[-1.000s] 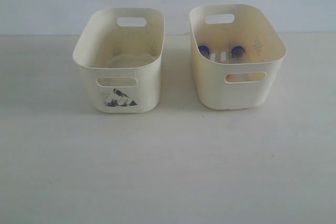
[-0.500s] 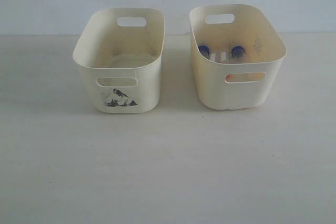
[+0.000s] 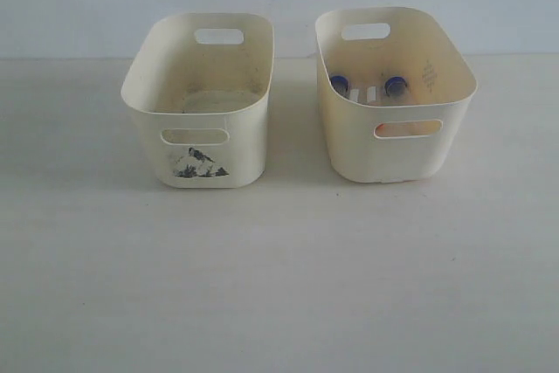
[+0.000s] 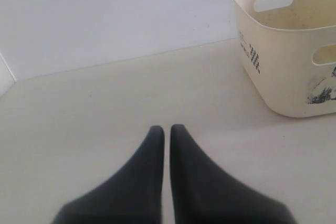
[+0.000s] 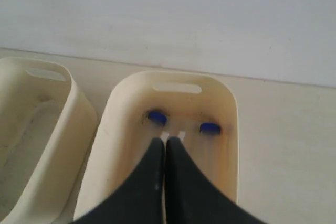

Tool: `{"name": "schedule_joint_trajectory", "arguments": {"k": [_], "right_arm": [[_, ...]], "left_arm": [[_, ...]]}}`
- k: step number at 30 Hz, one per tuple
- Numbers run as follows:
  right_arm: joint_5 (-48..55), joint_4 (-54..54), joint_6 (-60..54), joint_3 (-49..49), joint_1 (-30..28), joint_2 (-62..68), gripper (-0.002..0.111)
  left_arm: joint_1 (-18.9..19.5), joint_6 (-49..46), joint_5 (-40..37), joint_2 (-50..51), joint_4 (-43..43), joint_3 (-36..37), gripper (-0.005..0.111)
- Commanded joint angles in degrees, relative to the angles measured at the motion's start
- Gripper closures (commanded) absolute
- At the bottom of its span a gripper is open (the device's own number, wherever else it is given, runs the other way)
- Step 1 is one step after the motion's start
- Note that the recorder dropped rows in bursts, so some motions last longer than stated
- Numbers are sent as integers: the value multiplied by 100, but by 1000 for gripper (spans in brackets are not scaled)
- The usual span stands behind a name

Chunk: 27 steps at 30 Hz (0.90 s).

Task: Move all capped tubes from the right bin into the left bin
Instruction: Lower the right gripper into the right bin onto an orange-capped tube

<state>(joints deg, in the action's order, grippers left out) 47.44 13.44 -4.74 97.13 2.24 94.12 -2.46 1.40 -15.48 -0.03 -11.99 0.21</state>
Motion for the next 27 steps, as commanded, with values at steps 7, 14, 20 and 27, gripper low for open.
{"name": "schedule_joint_trajectory", "arguments": {"k": [7, 14, 20, 27], "right_arm": [[1881, -221, 297, 2646, 70, 2082, 108], [1988, -502, 474, 2820, 362, 2937, 108], [2153, -1525, 474, 2820, 709, 3543, 108], [1872, -1541, 866, 2820, 753, 3900, 108]], "left_arm": [[-8, 76, 53, 3, 21, -21, 102], [-8, 76, 53, 3, 21, -21, 102], [-8, 76, 53, 3, 21, -21, 102], [-8, 76, 53, 3, 21, -21, 102]]}}
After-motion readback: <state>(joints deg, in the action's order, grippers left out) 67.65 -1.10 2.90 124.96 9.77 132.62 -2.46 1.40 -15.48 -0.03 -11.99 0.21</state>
